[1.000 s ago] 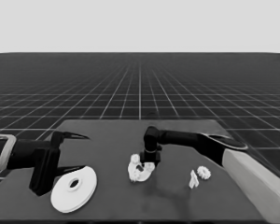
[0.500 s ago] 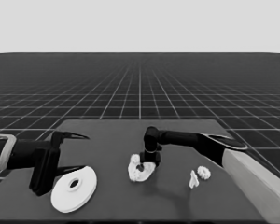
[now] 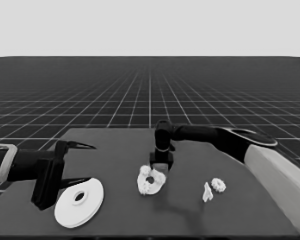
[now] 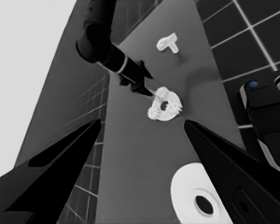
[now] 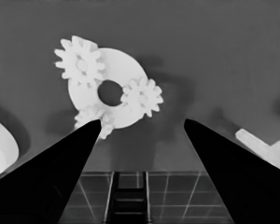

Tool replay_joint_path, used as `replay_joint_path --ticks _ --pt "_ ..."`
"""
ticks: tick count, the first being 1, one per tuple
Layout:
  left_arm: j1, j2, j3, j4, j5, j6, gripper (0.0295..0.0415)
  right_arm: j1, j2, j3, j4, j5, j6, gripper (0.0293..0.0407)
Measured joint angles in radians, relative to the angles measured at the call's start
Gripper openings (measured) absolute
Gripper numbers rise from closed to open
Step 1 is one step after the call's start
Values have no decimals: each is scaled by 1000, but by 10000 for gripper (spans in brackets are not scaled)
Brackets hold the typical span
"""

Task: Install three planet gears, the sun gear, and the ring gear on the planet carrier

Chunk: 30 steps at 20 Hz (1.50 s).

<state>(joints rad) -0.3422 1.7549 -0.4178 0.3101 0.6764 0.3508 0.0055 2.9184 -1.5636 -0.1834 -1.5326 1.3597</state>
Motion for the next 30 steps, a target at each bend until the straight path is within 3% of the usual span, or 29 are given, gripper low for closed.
replay_joint_path --ticks 2,3,4,6,12,13,15,22,24,25,30 --pt "0 0 0 0 0 0 385 1 0 0 2 0 0 385" --pt "0 0 0 0 0 0 385 6 -234 308 7 7 -32 385" --pt "0 0 0 0 0 0 385 9 -496 410 15 23 -136 385" --pt "0 0 0 0 0 0 385 14 -693 355 33 52 -343 385" --pt "0 0 0 0 0 0 385 15 -748 276 47 67 -470 385" --pt "0 0 0 0 0 0 385 -69 -732 242 -22 127 -480 385" --pt "0 0 0 0 0 0 385 -158 -703 185 -80 185 -496 385" --pt "0 0 0 0 0 0 385 -196 -684 147 -105 217 -507 385" --pt "0 0 0 0 0 0 385 -196 -683 146 -106 217 -507 314" --pt "0 0 0 0 0 0 385 -196 -683 146 -106 218 -507 309" --pt "0 0 0 0 0 0 385 -196 -683 146 -106 218 -507 309"
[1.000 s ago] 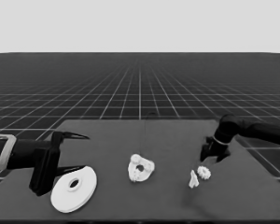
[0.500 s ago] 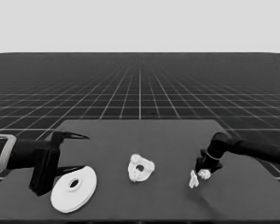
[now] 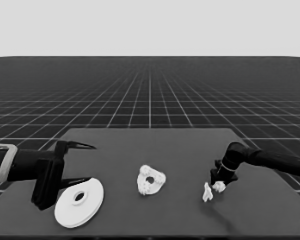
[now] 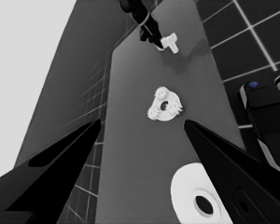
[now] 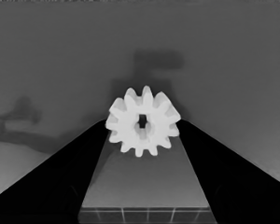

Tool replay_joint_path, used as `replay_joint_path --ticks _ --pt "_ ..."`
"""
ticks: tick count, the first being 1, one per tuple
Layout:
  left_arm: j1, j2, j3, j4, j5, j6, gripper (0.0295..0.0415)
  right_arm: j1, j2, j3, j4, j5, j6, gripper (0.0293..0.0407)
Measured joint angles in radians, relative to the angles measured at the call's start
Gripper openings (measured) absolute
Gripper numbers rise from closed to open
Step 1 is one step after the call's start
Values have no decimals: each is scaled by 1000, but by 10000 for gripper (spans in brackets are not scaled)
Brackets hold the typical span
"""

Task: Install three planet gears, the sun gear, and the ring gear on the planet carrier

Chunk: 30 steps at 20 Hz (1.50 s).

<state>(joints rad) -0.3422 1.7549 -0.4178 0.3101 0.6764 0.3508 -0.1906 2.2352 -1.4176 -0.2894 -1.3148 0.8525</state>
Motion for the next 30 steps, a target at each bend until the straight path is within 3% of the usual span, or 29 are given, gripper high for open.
replay_joint_path --ticks 2,4,6,12,13,14,16,18,22,25,30 --pt "0 0 0 0 0 0 385 0 0 0 0 0 0 309" --pt "0 0 0 0 0 0 385 128 -54 105 92 -99 28 310" --pt "0 0 0 0 0 0 385 184 -63 122 131 -132 31 310" --pt "0 0 0 0 0 0 385 210 -65 126 152 -149 32 310" --pt "0 0 0 0 0 0 385 216 76 221 115 -204 408 310" --pt "0 0 0 0 0 0 385 219 364 186 113 -237 591 310" --pt "0 0 0 0 0 0 385 221 676 -59 124 -237 595 310" --pt "0 0 0 0 0 0 385 221 780 -198 128 -229 550 310" --pt "0 0 0 0 0 0 385 220 828 -276 130 -225 520 310" --pt "0 0 0 0 0 0 385 121 846 -337 36 -197 484 310" --pt "0 0 0 0 0 0 385 99 852 -358 15 -187 472 310"
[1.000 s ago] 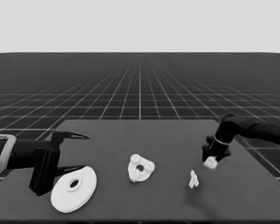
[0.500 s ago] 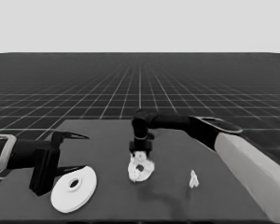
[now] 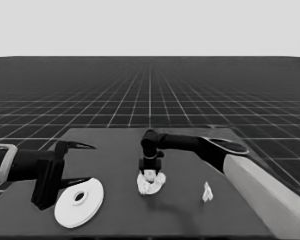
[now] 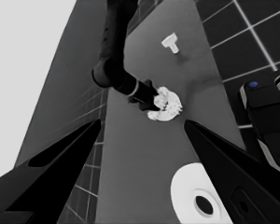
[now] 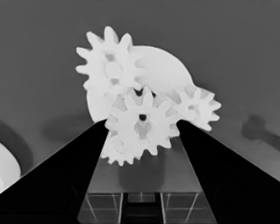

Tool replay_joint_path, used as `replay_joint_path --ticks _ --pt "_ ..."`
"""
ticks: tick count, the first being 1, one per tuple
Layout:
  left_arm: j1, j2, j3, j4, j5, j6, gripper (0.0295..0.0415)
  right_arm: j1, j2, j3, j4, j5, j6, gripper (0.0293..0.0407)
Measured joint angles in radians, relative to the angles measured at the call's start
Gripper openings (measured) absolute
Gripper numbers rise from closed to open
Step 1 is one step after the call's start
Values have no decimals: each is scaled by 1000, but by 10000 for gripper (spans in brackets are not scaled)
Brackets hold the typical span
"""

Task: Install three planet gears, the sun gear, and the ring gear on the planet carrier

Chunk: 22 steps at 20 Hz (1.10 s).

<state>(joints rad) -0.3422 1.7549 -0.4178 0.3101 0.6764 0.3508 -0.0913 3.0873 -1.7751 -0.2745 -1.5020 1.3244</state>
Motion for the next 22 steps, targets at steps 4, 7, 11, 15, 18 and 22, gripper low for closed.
replay_joint_path --ticks 4,7,11,15,18,22 --pt "0 0 0 0 0 0 385 -10 -1 -2 -1 1 11 309" --pt "0 0 0 0 0 0 385 -10 0 -2 -1 0 38 309" --pt "0 0 0 0 0 0 385 -10 0 -1 -1 0 79 309" --pt "0 0 0 0 0 0 385 -10 0 -2 -1 0 121 309" --pt "0 0 0 0 0 0 385 -11 0 -2 -1 0 152 309" --pt "0 0 0 0 0 0 385 -11 0 -2 -1 0 194 309"
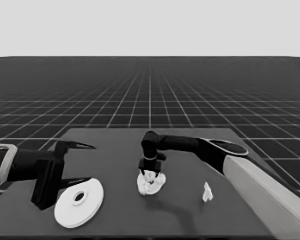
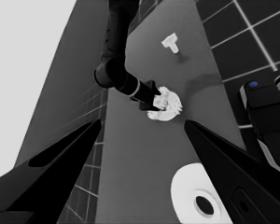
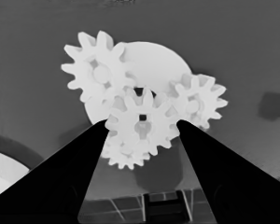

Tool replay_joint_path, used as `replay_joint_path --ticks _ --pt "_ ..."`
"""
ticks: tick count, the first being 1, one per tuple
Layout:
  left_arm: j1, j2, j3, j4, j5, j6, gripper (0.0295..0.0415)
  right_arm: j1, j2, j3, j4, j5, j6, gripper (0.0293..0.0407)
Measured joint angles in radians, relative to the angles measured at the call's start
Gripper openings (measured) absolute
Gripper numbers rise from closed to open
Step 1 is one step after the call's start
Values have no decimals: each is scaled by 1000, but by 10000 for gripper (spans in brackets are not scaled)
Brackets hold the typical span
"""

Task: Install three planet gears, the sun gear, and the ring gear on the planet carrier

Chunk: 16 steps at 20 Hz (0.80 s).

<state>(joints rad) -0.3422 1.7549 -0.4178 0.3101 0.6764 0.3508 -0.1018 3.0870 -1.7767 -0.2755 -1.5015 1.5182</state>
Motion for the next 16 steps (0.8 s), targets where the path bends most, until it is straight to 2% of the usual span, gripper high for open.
replay_joint_path --ticks 16 --pt "0 0 0 0 0 0 385 -6 -1 -1 0 0 168 310"
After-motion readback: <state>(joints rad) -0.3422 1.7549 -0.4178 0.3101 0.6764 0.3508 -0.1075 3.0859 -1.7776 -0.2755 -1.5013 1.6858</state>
